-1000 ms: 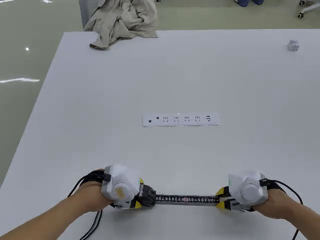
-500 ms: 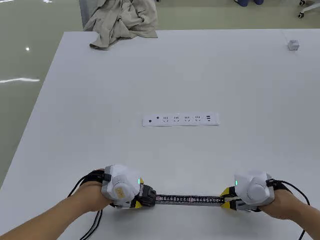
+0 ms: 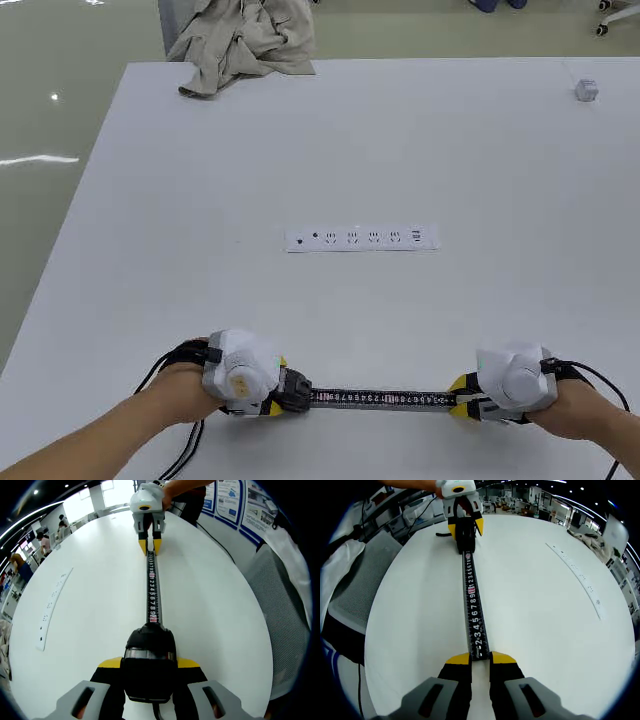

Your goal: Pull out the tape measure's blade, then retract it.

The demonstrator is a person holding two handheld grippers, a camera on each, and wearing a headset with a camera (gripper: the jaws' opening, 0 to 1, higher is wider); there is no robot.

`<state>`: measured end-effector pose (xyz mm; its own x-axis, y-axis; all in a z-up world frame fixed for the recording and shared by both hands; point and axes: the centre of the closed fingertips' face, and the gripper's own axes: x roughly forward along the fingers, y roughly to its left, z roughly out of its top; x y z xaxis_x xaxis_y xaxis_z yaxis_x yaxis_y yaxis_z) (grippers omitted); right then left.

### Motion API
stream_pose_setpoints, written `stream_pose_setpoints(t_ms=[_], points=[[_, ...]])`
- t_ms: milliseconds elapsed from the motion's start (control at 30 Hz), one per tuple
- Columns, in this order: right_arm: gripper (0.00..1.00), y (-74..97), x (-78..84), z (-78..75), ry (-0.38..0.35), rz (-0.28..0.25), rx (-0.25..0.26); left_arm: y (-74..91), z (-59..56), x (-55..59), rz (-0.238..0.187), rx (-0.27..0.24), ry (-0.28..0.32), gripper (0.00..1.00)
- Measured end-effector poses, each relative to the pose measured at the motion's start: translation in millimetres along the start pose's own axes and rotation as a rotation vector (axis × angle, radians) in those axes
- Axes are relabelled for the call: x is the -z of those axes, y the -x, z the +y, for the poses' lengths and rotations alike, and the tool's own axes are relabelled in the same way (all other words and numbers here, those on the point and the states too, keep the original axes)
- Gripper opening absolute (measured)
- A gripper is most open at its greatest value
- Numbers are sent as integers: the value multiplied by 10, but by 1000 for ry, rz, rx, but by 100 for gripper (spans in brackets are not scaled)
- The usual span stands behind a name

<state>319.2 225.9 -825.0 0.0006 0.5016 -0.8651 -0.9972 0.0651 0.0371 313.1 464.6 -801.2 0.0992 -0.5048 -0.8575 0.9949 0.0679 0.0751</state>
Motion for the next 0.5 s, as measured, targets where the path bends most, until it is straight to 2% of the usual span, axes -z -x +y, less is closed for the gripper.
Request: stream_pose_setpoints(t_ms=[267,500], points=[[11,23,75,-13,-6,2,6,0,-1,0,2,-2,-2,34],[11,47,65,-2,-2,3,5,6,-4,-6,6,0,-4,34]])
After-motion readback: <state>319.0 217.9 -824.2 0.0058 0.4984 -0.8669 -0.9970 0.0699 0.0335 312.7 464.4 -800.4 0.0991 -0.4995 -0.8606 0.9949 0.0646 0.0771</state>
